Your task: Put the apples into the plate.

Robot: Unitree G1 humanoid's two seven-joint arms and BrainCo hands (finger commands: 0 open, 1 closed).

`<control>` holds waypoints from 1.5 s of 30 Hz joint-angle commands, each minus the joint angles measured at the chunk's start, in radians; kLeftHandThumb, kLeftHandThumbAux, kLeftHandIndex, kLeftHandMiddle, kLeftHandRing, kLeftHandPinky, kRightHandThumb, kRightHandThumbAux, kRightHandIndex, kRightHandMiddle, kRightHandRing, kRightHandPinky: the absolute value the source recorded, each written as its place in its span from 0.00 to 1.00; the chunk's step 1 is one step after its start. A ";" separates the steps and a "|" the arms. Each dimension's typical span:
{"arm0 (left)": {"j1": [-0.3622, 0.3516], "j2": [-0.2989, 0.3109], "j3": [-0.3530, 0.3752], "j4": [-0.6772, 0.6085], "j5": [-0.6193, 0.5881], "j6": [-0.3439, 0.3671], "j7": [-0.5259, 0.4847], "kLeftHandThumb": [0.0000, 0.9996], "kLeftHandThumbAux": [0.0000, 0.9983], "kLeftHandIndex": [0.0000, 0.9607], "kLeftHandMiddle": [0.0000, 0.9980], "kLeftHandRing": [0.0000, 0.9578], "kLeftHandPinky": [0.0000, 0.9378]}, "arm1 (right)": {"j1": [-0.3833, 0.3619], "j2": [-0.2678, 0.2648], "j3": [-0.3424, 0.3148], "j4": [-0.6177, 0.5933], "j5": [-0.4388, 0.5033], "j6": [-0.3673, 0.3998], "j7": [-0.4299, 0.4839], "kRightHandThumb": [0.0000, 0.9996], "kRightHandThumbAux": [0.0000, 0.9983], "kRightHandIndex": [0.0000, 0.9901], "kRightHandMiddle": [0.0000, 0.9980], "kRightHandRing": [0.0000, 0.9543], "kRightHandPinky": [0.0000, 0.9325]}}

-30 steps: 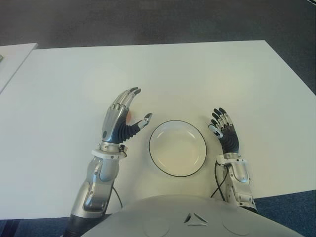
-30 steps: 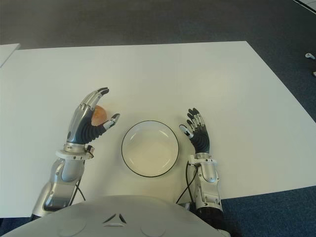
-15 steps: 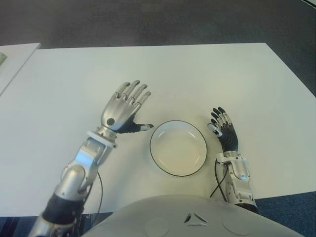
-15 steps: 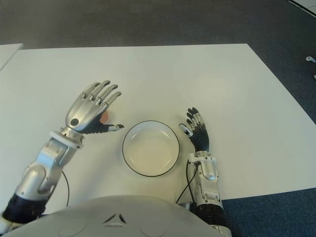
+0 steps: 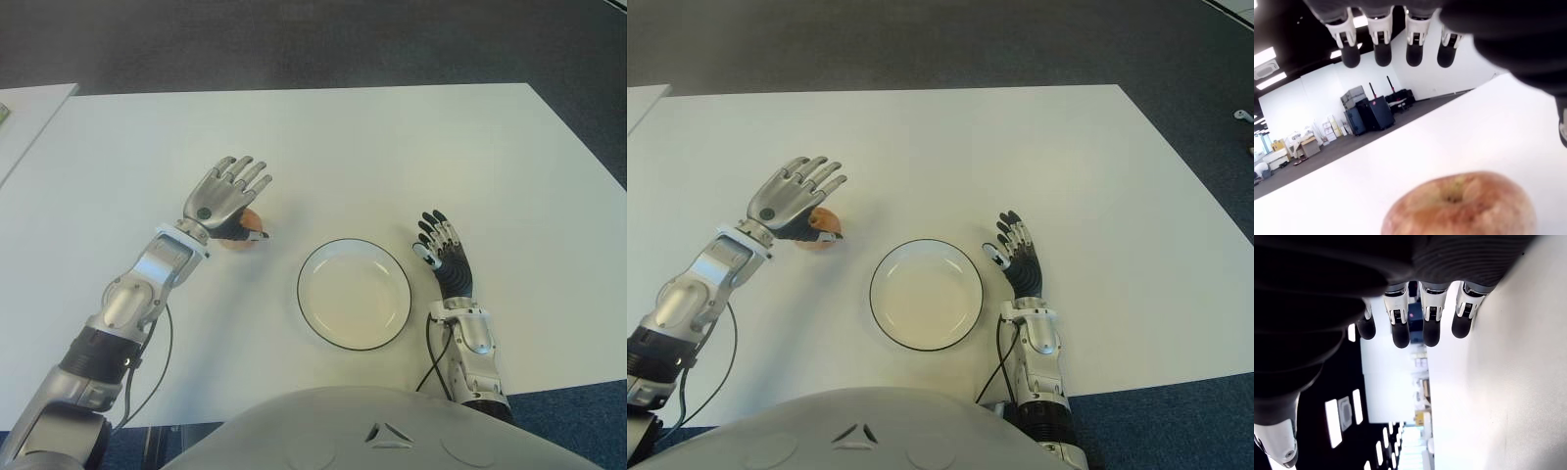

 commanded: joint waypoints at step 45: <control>-0.065 -0.034 -0.188 0.358 -0.145 -0.006 0.161 0.25 0.32 0.11 0.09 0.08 0.12 | 0.103 -0.012 -0.034 0.151 0.019 0.038 0.067 0.22 0.64 0.06 0.14 0.11 0.09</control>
